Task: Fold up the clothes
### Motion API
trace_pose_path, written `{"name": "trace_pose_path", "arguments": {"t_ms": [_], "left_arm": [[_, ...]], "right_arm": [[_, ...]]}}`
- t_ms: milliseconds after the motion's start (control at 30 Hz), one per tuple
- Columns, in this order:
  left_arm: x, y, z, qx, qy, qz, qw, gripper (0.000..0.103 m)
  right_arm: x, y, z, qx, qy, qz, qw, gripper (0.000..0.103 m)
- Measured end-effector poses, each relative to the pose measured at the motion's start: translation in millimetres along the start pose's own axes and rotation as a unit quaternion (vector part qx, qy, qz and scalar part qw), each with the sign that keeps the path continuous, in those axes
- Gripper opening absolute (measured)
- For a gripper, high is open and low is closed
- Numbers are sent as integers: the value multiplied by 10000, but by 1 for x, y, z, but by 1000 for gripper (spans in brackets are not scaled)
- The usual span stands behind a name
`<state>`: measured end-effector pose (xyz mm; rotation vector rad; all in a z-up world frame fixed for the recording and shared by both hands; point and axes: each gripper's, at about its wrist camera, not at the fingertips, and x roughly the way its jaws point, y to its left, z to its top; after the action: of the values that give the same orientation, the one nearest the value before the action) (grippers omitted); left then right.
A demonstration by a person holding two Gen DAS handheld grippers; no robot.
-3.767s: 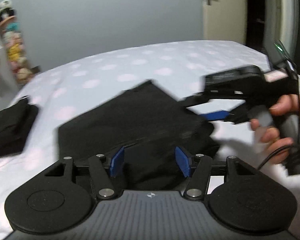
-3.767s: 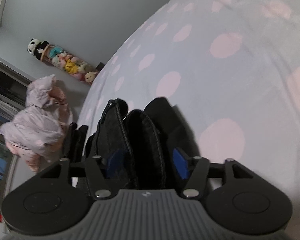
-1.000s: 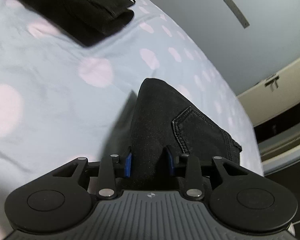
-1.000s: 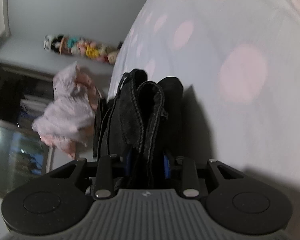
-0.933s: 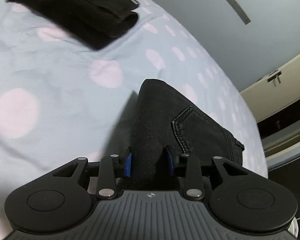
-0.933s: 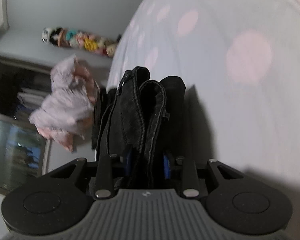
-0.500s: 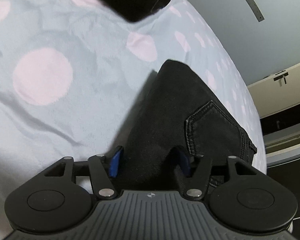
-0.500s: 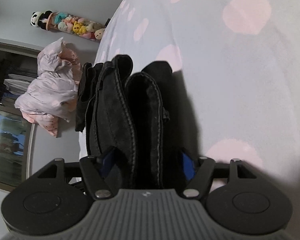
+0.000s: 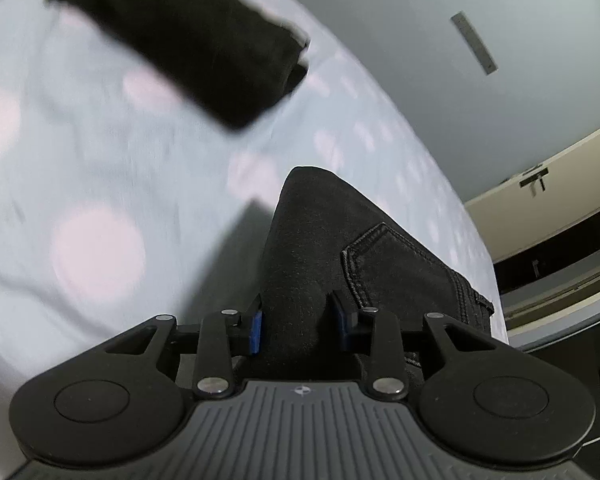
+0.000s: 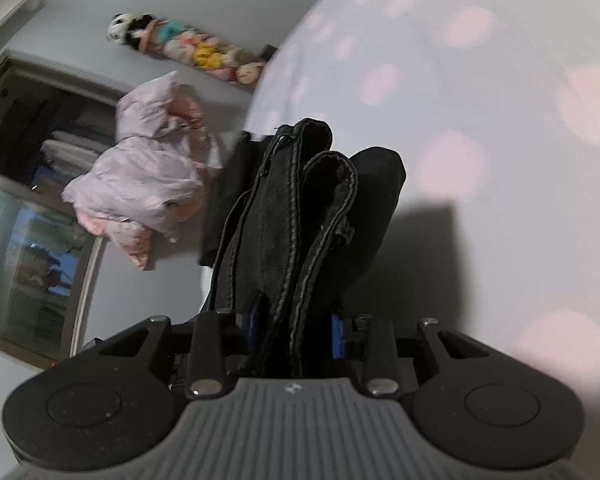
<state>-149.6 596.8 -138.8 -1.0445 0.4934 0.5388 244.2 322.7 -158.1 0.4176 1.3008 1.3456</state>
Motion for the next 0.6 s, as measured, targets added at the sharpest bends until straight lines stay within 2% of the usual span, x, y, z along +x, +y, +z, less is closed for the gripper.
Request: {"name": "trace_pose_path", "arguments": {"t_ms": [100, 300, 433, 600], "left_arm": [[-28, -7, 45, 207, -308, 66, 9993, 38], [-54, -1, 145, 511, -704, 511, 9949, 38], [-54, 16, 203, 667, -1052, 736, 9895, 37], [-36, 45, 260, 617, -1053, 806, 9892, 37]], "right_arm": [[22, 33, 12, -132, -84, 257, 9995, 36], [105, 94, 41, -452, -379, 760, 9954, 36], [179, 113, 61, -383, -504, 1045, 9925, 36], [250, 124, 79, -306, -661, 1198, 9901, 36]]}}
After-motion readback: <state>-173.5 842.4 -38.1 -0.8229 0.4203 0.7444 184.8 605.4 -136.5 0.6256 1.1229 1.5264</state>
